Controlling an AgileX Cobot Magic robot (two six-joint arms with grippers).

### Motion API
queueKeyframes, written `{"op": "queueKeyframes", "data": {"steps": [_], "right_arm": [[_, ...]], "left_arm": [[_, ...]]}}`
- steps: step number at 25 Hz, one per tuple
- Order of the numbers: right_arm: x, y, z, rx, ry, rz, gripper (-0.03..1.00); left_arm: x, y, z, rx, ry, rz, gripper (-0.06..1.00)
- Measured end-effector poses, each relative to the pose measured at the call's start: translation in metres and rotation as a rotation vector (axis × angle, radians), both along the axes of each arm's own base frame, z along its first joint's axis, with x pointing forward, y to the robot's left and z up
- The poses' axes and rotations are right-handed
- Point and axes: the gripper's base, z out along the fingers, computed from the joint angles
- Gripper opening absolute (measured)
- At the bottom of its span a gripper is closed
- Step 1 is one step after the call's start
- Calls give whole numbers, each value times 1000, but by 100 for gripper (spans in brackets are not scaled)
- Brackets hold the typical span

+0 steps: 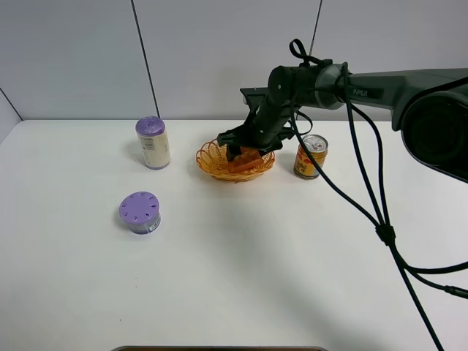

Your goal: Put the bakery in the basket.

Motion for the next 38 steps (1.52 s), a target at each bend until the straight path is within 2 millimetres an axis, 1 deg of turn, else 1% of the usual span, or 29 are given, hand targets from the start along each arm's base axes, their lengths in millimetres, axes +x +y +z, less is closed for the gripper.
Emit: {"op": "queueKeyframes", "data": {"steps": [3,5,10,12,15,16,20,24,29,35,38], "right_arm": [[0,0,0,0,-1,0,80],[0,0,0,0,-1,0,83],[0,1,0,11,5,-6,85],[0,1,3,13,17,-3,85],[0,3,20,16,31,12,85],[0,3,28,19,27,17,85],[-3,4,75,37,9,45,85],[-15,-3,121,20,3,58,85],[-43,-21,174,-30,-10,81,84],[-77,-46,244,-37,-167,29,84],[-101,-61,270,-33,-226,2,84]], "left_arm": [[0,0,0,0,0,0,99],[0,0,0,0,0,0,99],[0,0,0,0,0,0,99],[0,0,0,0,0,0,99],[0,0,0,0,0,0,99],[0,0,0,0,0,0,99],[0,0,0,0,0,0,99],[0,0,0,0,0,0,99],[0,0,0,0,0,0,99],[0,0,0,0,0,0,99],[0,0,0,0,0,0,99]]}}
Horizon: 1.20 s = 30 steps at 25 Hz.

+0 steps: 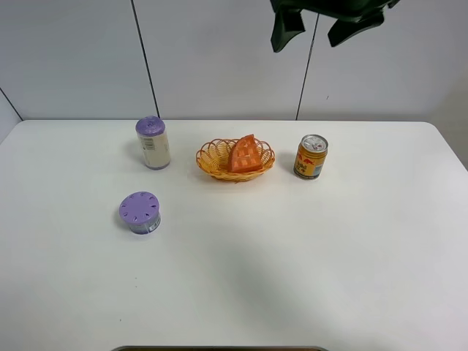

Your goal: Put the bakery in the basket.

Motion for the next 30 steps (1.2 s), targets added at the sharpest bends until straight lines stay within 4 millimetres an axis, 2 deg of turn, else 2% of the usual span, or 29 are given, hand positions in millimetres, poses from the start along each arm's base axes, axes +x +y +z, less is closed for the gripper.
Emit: {"op": "queueKeyframes", "data": {"steps": [6,11,22,26,30], "right_arm": [[-61,-31,27,23,-51,-18,84],[-115,-61,30,22,-72,-51,84],[-207,-118,8,-21,-167,-137,84],[-234,-134,-6,-20,-194,-148,84],[-253,-151,-26,-28,-199,-245,84]], "left_arm": [[0,0,0,0,0,0,99],[0,0,0,0,0,0,99],[0,0,0,0,0,0,99],[0,0,0,0,0,0,99],[0,0,0,0,0,0,99]]}}
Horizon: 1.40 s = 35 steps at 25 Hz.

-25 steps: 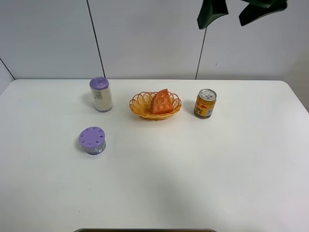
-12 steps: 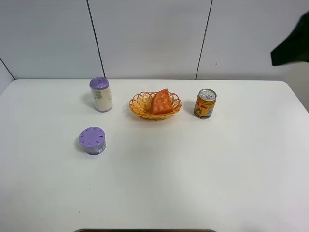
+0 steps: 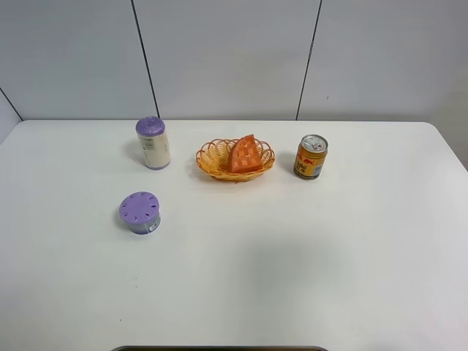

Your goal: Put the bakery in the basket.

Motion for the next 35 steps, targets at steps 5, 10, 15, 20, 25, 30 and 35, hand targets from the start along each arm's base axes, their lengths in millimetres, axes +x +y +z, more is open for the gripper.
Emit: {"op": "queueKeyframes", "data": {"steps": [5,10,15,20,25,30,35], "right_arm": [[-25,-18,-28,0,-13,-180,84],[-42,-26,-60,7,-79,-322,84],[-57,-27,-84,14,-151,-369,84],[-78,-26,-86,34,-271,-370,84],[-92,-26,-87,46,-348,-369,84],[-92,-26,-87,46,-347,-369,84],[-92,-26,-87,46,-347,-369,84]], "left_arm": [[0,0,0,0,0,0,99],[0,0,0,0,0,0,99],[0,0,0,0,0,0,99],[0,0,0,0,0,0,99],[0,0,0,0,0,0,99],[0,0,0,0,0,0,99],[0,0,0,0,0,0,99]]}}
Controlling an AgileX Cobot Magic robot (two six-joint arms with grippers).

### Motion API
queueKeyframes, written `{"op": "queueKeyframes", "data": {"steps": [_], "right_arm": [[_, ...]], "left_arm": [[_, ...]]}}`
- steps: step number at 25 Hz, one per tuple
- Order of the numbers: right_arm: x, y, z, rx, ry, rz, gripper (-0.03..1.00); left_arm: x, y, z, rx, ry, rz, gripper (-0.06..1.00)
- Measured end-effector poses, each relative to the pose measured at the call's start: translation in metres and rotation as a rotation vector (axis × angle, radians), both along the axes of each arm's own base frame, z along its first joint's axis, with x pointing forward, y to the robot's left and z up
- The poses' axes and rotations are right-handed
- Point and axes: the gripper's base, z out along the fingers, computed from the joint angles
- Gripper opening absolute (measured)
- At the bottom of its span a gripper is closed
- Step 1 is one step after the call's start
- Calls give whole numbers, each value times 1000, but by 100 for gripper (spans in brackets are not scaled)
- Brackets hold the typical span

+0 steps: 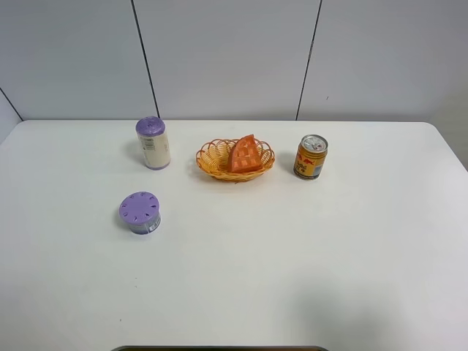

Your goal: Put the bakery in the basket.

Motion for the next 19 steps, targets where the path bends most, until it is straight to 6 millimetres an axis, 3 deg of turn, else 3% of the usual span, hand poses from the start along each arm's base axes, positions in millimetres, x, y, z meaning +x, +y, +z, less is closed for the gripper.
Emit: {"op": "queueKeyframes", "data": {"steps": [19], "right_arm": [[-1,-4,0,-46,2,-34,84]], "left_arm": [[0,0,0,0,0,0,99]]}}
